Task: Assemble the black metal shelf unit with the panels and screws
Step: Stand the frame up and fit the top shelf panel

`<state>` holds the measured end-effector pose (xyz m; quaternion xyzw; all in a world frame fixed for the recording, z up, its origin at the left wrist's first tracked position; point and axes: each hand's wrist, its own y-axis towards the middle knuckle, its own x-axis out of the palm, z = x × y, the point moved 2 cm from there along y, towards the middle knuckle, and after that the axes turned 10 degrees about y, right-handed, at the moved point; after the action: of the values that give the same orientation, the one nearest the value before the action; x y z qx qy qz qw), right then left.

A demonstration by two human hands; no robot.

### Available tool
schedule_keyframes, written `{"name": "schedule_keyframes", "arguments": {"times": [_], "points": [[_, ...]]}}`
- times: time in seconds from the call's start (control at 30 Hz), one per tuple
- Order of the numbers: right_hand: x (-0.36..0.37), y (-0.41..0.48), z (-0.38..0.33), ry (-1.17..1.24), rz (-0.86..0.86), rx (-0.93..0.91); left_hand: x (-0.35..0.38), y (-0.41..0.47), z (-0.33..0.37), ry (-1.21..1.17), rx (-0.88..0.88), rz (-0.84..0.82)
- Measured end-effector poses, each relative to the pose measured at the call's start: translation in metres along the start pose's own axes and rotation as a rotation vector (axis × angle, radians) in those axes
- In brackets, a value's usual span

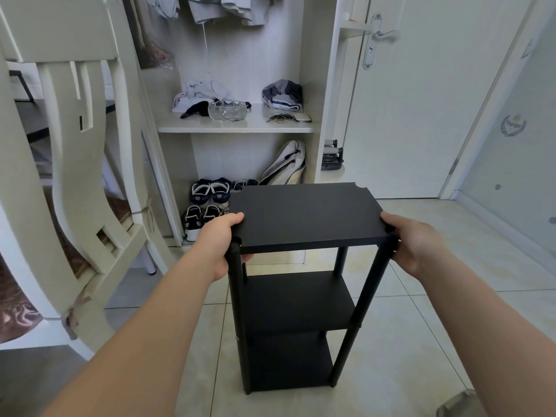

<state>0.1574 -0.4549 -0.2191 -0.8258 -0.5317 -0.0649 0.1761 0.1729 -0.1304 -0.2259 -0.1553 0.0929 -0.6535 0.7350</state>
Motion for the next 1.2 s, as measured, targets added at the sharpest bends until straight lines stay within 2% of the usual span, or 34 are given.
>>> {"name": "schedule_keyframes", "arguments": {"times": [0.57, 0.93, 1.2], "points": [[-0.002, 0.008, 0.004, -0.007, 0.032, -0.033, -0.001, -0.006, -0.001, 0.072, 0.001, 0.002], [-0.006, -0.002, 0.010, 0.057, 0.037, -0.022, 0.002, -0.012, -0.010, 0.007, 0.015, 0.060], [-0.005, 0.006, 0.015, 0.004, 0.086, 0.016, 0.006, -0.014, -0.013, -0.014, 0.050, 0.087]]}}
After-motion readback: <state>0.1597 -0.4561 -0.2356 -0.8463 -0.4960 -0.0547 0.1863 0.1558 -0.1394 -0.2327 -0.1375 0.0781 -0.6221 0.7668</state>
